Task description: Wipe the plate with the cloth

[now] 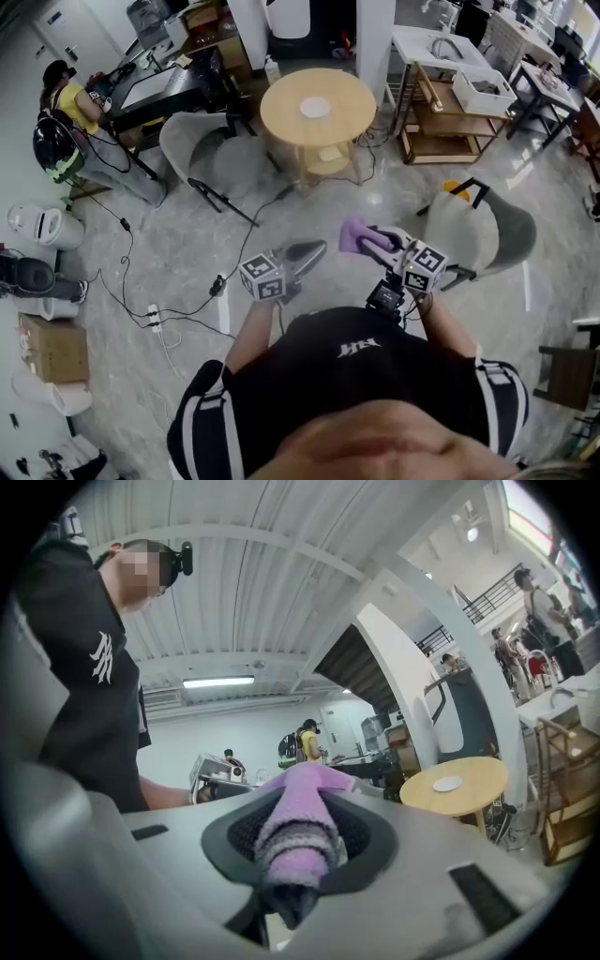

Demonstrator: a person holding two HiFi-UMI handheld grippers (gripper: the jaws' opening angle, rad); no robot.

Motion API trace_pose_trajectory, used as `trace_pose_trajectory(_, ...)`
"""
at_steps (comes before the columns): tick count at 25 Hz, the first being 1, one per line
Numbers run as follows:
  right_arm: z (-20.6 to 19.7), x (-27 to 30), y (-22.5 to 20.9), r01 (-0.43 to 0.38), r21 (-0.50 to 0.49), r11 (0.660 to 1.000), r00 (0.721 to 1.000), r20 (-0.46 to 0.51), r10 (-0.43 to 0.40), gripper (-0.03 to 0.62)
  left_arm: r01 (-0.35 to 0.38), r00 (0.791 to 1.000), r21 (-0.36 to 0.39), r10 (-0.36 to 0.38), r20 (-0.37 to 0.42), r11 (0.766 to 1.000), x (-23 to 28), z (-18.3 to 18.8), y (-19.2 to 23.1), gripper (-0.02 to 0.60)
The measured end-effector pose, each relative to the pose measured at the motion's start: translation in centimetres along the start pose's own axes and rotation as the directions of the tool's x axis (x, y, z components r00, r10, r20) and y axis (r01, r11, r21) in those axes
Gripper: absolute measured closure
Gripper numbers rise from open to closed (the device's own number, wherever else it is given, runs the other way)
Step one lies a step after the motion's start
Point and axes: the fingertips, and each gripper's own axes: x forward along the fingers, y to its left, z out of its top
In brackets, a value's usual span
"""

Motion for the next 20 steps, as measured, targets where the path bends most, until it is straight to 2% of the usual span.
trace_pose_trajectory(3,0.1,-0.5,-0.2,0.017,0.016,1.0,1.0,0.022,-0.017,0.494,0.002,1.0,0.003,-0.002,-0.005,1.0,0.4,-0.2,0.0,0.569)
trace_pose_trajectory(8,-1.0,-1.6,-1.4,0.067,0.013,0.998,0.998,-0.02,-0.067,0.494,0.018,1.0,0.006,-0.018,-0.005,1.0,1.6,-0.2,-0.1,0.569)
trace_pose_trajectory(20,-1.5,-1.8,-1.8,0.074,-0.002,0.997,0.997,-0.031,-0.074,0.494,0.003,1.0,0.005,-0.003,-0.007,1.0,2.0,-0.4,0.4,0.569)
